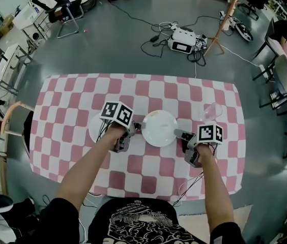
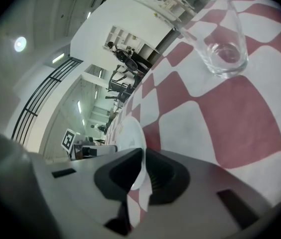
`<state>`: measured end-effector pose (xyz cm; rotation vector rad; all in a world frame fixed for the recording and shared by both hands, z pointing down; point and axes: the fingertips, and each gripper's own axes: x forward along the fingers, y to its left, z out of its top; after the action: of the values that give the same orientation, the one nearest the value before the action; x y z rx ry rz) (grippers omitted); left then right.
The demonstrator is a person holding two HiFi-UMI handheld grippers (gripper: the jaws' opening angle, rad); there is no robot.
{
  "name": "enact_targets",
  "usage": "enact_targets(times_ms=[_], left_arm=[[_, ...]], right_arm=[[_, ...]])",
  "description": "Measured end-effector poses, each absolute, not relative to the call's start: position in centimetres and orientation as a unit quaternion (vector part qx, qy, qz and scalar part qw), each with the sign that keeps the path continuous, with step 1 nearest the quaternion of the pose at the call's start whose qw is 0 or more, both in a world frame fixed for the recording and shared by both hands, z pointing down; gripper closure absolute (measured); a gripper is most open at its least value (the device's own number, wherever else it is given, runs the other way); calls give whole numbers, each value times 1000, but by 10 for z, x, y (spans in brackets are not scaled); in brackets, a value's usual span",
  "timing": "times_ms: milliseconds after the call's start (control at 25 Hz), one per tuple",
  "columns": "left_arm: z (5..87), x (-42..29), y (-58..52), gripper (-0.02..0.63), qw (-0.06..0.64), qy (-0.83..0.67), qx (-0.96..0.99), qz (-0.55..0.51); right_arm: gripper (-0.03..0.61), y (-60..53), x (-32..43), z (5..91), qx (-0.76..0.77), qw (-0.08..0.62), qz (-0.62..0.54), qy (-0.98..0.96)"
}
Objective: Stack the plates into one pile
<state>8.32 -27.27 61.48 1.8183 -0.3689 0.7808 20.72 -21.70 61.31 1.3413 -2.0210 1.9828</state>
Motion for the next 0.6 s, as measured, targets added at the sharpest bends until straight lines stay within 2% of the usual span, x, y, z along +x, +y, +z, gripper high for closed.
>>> enact_targets(times_ms=[600], left_arm=[[590, 7, -292, 575, 543, -201, 763, 286]], right_arm=[[549, -250, 136, 588, 396, 32, 614, -682]])
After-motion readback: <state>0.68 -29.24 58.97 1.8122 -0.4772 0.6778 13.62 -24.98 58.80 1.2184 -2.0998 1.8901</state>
